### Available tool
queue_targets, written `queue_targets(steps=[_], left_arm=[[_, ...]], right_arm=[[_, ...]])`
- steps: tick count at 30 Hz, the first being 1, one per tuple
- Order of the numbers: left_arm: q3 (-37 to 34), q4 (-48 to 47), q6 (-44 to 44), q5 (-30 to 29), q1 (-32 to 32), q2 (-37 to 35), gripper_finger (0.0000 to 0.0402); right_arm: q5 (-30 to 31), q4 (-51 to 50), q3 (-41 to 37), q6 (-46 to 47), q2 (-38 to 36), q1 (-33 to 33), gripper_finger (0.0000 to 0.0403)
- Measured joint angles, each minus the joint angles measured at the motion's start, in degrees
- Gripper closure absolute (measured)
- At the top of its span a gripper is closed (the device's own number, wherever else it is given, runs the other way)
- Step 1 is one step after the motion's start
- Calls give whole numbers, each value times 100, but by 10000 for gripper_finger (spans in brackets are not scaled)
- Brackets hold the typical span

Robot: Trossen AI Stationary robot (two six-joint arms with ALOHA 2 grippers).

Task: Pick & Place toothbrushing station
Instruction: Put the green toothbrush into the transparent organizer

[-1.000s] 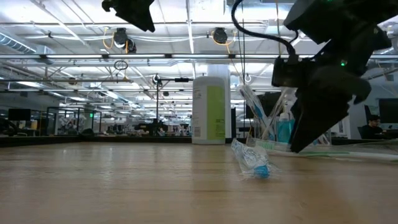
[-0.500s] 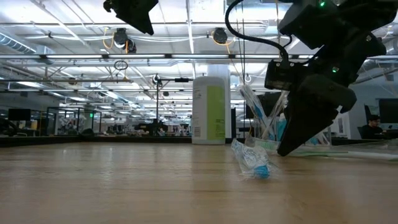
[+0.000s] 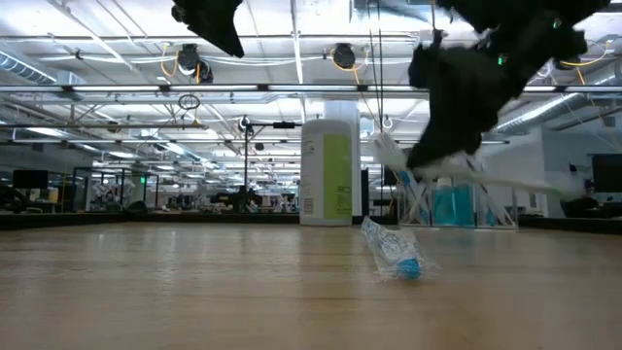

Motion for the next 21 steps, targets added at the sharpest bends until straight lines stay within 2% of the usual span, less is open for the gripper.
queue_targets(steps=[2, 4, 6, 8, 11, 14, 18, 20, 21], left_arm=[[1, -12, 0, 316, -17, -103, 240], [13, 15, 21, 402, -22, -168, 240], [11, -26, 81, 399, -17, -199, 240], [9, -31, 103, 395, -15, -219, 240], [9, -126, 212, 378, -17, -226, 240], [9, -209, 219, 391, -17, -217, 240], [7, -282, 245, 378, 44, -220, 240], [7, -276, 282, 379, 88, -218, 240], [7, -268, 286, 378, 109, -220, 240]], right_arm=[[316, 72, 0, -332, -536, -17, 397], [917, 135, 7, -679, -1112, -11, 398], [1919, 132, 7, -1004, -1630, 1, 397], [3176, 192, -19, -1390, -2066, 77, 397], [4691, 706, -325, -2052, -2488, 146, 399], [5468, 1716, -926, -2463, -2697, 140, 400], [6796, 3968, -1867, -3724, -2576, -120, 400], [6887, 4995, -2290, -4283, -2464, -360, 400], [6692, 5480, -2470, -4462, -2416, -504, 400]])
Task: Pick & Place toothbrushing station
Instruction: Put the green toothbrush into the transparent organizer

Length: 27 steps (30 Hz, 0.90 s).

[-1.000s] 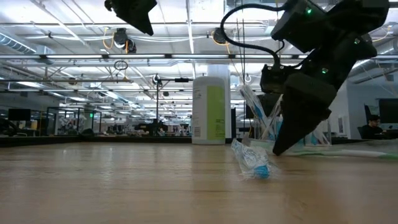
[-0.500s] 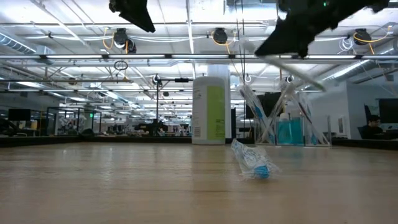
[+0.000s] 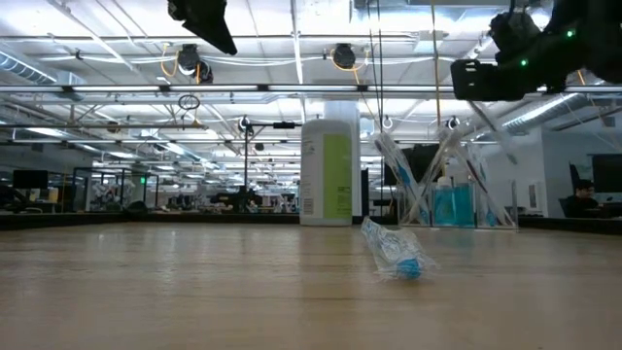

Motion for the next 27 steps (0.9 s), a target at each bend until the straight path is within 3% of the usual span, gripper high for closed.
queue_targets(steps=[3, 5, 9, 13, 27], left_arm=[[0, 8, -80, 1, 75, 0, 240], [0, 8, -142, -3, 98, 0, 240], [-2, 6, -207, 0, 110, 0, 240], [-2, 5, -220, 0, 110, 0, 240], [-7, -38, -199, 44, 110, 0, 240]], right_arm=[[-938, 1270, -362, -255, 137, -441, 400], [-1204, 1775, -471, -528, 198, -685, 400], [-1314, 1771, -564, -588, 240, -986, 401], [-1879, 1561, -666, -93, 445, -1288, 402], [-1639, 1246, -802, 466, 1000, -1557, 401]])
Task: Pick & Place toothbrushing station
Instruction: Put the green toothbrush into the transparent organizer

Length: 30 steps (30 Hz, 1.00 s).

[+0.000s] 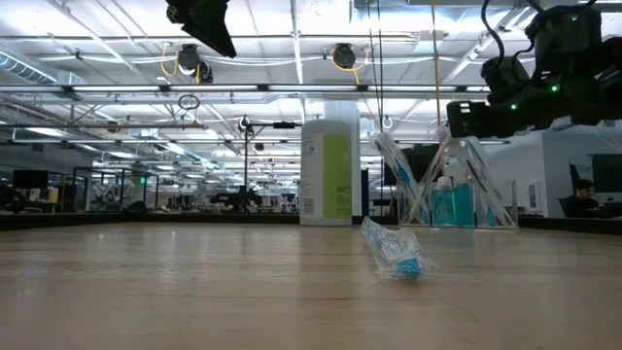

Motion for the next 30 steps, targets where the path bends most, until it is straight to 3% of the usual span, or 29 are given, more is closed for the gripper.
queue_targets(steps=[6, 11, 20, 30], left_arm=[[0, 0, -17, 4, 0, 0, 240], [0, 0, -19, 4, 0, 0, 240], [0, 0, -17, 11, 0, 0, 240], [0, -4, -17, 11, 0, 0, 240]], right_arm=[[1013, -343, -2, -8, 0, 383, 402], [1133, -572, -2, 385, 0, 686, 402], [1122, -2123, -2, 1732, 0, 779, 402], [948, -2138, -1, 2230, 0, 796, 382]])
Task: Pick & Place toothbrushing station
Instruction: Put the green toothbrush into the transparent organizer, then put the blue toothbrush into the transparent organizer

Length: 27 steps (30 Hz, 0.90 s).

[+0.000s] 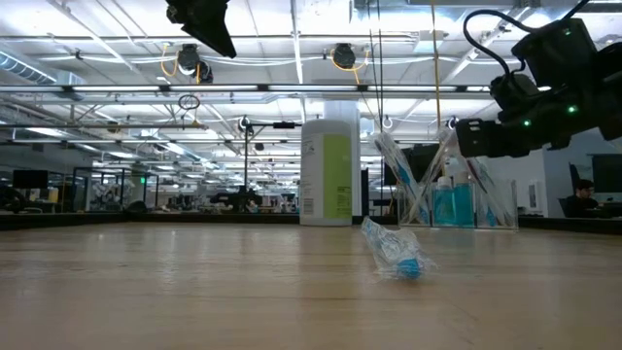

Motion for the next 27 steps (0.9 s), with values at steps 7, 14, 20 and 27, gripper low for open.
queue_targets(steps=[7, 14, 20, 27], left_arm=[[0, 0, 0, 0, -2, 0, 240], [0, 0, 0, 162, -3, 0, 240], [0, 2, 0, 295, -4, 0, 240], [0, 28, -146, 295, -2, 0, 240]], right_arm=[[28, 0, 1, 12, -2, 262, 320], [602, 1106, 1, -1209, -137, 560, 289], [1384, 3844, 5, -3802, -316, 913, 291], [1377, 4143, 837, -4539, -314, 1831, 299]])
